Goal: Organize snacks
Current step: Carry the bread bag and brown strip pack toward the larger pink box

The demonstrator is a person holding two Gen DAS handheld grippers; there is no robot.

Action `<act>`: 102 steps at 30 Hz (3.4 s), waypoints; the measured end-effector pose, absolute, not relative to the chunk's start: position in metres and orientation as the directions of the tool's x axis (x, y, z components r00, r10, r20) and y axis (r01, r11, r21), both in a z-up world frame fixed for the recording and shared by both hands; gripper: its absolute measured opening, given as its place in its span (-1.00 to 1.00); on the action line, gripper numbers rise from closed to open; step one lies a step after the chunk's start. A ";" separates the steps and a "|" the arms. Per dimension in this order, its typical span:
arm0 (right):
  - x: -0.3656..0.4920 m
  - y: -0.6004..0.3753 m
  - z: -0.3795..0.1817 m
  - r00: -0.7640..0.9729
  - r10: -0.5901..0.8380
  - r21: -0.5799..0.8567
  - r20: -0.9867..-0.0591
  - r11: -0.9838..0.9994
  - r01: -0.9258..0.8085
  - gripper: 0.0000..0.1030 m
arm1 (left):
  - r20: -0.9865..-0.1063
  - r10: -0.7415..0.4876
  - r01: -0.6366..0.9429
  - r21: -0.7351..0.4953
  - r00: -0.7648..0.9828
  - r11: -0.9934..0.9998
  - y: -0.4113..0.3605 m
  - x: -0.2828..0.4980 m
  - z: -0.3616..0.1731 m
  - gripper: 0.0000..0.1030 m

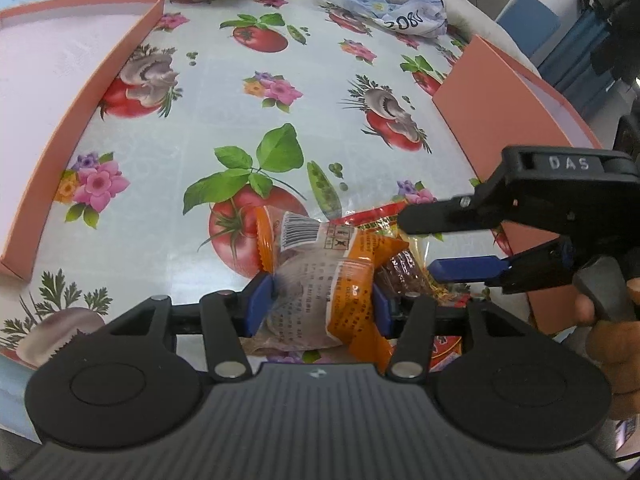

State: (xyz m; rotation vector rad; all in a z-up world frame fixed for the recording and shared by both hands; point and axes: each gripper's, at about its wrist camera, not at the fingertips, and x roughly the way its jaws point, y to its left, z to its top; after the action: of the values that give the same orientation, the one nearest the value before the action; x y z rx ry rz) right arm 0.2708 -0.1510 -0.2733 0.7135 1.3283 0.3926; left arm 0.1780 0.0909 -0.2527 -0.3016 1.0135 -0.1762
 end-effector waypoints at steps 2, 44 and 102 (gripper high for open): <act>0.273 -0.151 -0.272 0.238 0.645 0.683 -0.726 0.715 0.147 0.39 | -0.804 -0.293 0.004 -0.341 0.518 0.940 0.093 0.179 -0.253 0.12; 0.224 -0.161 -0.174 0.450 0.441 0.423 -0.777 0.894 -0.146 -0.86 | -0.759 -0.238 -0.074 -0.352 0.607 0.933 0.077 0.160 -0.185 0.09; 0.177 -0.167 -0.141 0.514 0.457 0.461 -0.726 0.878 -0.129 -0.94 | -0.748 -0.219 -0.063 -0.329 0.627 0.942 0.079 0.133 -0.138 0.07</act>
State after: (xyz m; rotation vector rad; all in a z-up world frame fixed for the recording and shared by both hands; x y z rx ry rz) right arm 0.1768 -0.1672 -0.1412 0.3735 0.9728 0.3627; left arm 0.1328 0.0791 -0.1380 -0.3412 0.8936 -0.0918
